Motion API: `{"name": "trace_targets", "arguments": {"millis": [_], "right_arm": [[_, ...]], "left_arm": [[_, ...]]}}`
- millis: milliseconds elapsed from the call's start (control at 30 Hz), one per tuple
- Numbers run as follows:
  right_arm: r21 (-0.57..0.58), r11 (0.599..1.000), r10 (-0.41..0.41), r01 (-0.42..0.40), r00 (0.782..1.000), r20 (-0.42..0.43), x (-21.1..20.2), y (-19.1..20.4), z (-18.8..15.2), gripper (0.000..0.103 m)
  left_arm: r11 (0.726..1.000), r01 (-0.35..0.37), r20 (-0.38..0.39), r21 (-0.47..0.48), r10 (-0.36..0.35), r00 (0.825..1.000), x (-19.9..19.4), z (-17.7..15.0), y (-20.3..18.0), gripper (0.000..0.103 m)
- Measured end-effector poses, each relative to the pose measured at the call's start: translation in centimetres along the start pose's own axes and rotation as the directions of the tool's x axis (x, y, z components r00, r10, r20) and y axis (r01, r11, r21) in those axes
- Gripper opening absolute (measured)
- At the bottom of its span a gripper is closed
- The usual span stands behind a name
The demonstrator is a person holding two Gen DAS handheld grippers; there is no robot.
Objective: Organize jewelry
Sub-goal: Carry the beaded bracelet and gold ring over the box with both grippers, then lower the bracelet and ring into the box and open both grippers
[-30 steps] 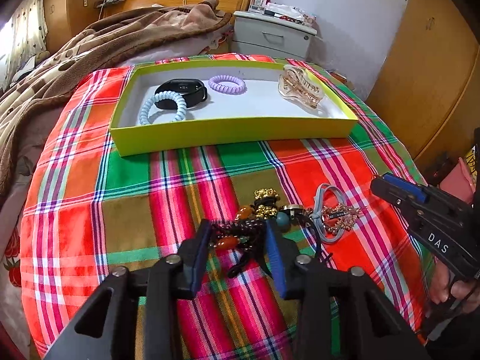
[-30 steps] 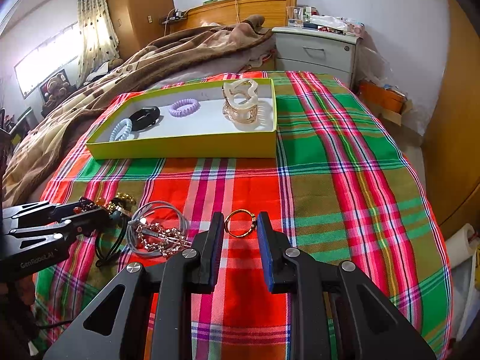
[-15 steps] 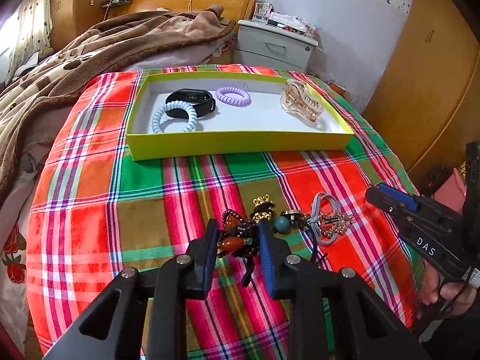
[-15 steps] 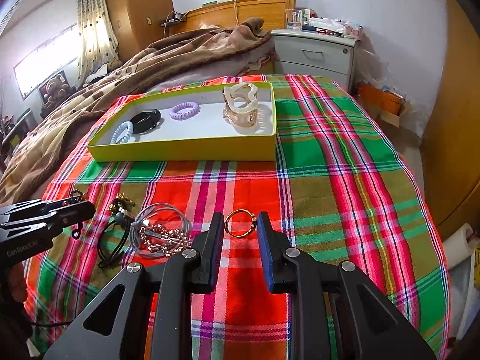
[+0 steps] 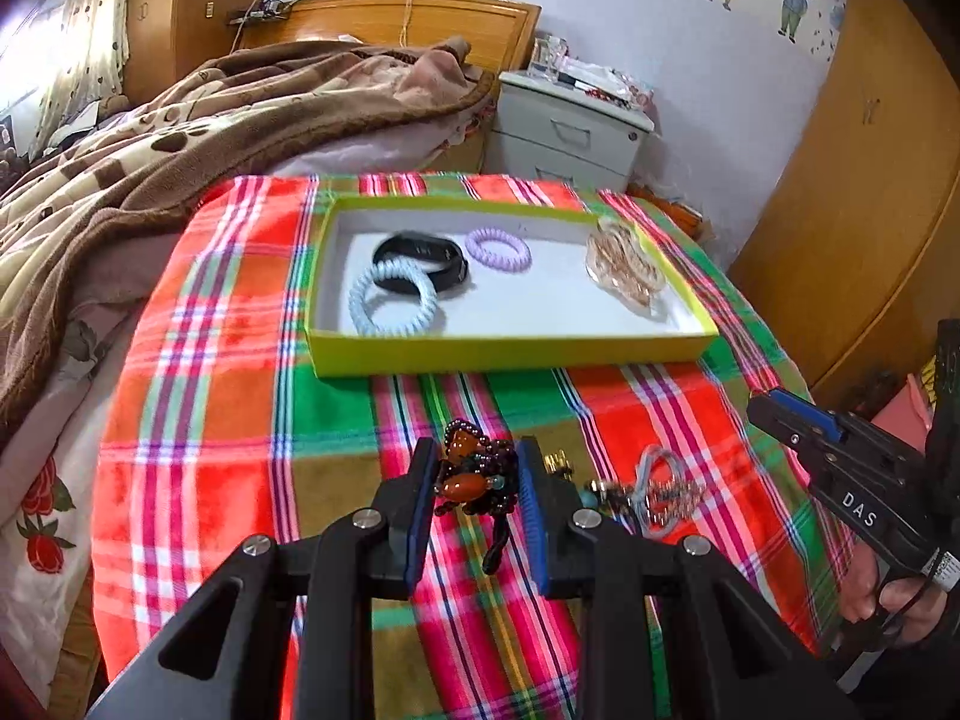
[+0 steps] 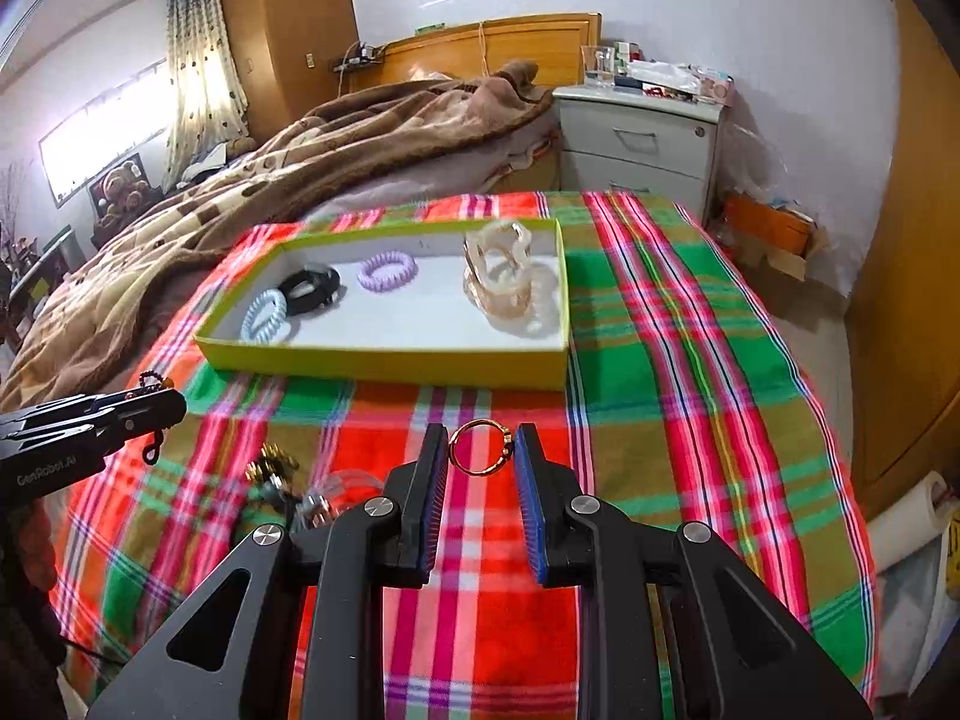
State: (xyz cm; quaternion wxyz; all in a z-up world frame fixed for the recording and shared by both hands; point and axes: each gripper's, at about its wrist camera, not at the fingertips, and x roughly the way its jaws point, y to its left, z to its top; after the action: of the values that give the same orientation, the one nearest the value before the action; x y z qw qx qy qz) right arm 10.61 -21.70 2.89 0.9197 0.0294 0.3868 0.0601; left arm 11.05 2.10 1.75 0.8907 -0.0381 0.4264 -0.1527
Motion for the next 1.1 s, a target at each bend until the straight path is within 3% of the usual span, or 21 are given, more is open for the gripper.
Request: {"name": "trace_targets", "arguments": {"millis": [400, 800, 1100], "right_arm": [[0.003, 1.000, 0.029, -0.029, 1.000, 0.002, 3.3, 0.7, 4.0, 0.023], [0.010, 0.996, 0.089, -0.088, 0.994, -0.057, 8.1, 0.3, 5.5, 0.023], [-0.021, 0.996, 0.083, -0.087, 0.989, -0.126, 10.8, 0.7, 5.3, 0.023]], "left_arm": [[1.000, 0.023, 0.033, 0.004, -0.023, 0.999, 1.7, 5.1, 0.7, 0.027], [0.998, 0.056, -0.008, 0.023, -0.056, 0.998, 6.6, 8.3, -0.6, 0.027], [0.998, 0.061, -0.060, 0.024, -0.059, 0.996, 10.2, 9.1, -1.0, 0.027]]}}
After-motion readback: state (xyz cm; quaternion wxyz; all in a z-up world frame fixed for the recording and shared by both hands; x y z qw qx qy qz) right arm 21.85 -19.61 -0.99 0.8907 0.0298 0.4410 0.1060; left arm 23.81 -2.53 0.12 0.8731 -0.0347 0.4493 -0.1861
